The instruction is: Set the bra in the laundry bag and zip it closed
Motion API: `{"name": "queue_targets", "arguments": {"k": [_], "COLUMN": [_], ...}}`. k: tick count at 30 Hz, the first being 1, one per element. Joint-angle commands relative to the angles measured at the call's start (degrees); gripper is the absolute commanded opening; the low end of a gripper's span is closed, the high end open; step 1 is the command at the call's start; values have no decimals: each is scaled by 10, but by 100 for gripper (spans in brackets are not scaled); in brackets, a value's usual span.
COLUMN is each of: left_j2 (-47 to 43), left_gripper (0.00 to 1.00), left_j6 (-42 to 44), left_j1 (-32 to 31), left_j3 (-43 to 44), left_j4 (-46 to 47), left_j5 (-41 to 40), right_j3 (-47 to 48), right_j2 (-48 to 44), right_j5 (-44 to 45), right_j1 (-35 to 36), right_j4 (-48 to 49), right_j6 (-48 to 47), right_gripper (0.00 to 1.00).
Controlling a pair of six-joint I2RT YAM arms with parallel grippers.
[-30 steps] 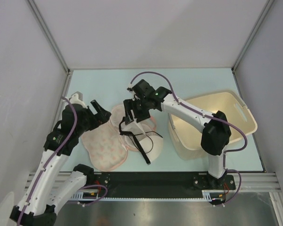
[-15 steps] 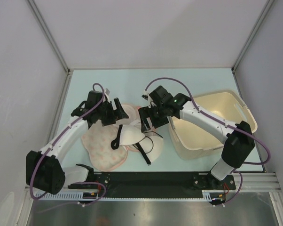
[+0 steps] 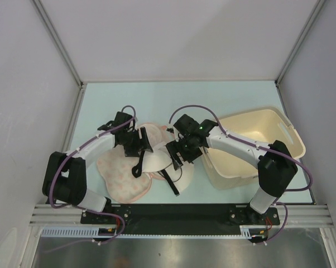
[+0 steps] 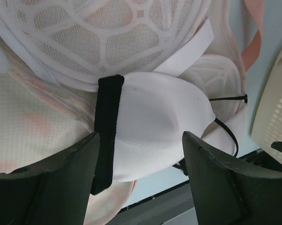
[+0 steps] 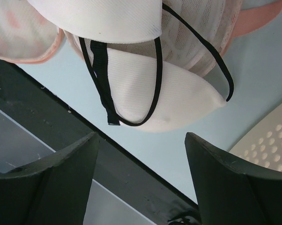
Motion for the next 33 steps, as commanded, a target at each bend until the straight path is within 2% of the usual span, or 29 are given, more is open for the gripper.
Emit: {"name": "queue_targets", "arguments": {"k": [1,5,9,10,11,13,14,16,17,20,25,29,33], "left_j2": [24,76,98,95,90,68,61,42,39,18,-41,-123,-187], "left_gripper": [78,79,77,73,63,54,46,37,27,10,0,0,0], "left_j6": [27,29,21,20,18,14,13,11,11,10,13,18,30], "left_j1": [14,19,20,20,20,20,20,20,20,20,20,20,20], "left_j3": [3,7,1,-2,-7,-10,-10,-10,-8,-2,7,12,6], "left_j4": [42,53,56,61,63,63,63,61,57,46,14,12,53], "left_j5": [4,26,30,31,32,30,26,23,23,26,2,-20,42], "right_j3": [-9,-19,-28,-30,-33,-40,-42,-48,-50,-53,-44,-18,38], "right_j2": [-7,-7,-16,-18,-19,-23,-23,-24,-23,-21,-18,-13,-10], "right_j5": [-3,-3,1,1,3,2,2,0,0,9,34,26,-39], "right_j1": [10,11,12,12,12,13,12,12,13,16,18,18,18], "right_j4": [30,34,35,36,36,38,39,42,44,44,36,32,38], "right_j6": [-17,-11,-6,-4,-3,1,2,4,5,4,-3,-9,-23], "right_gripper": [79,78,78,78,77,77,77,77,77,76,76,78,85]}}
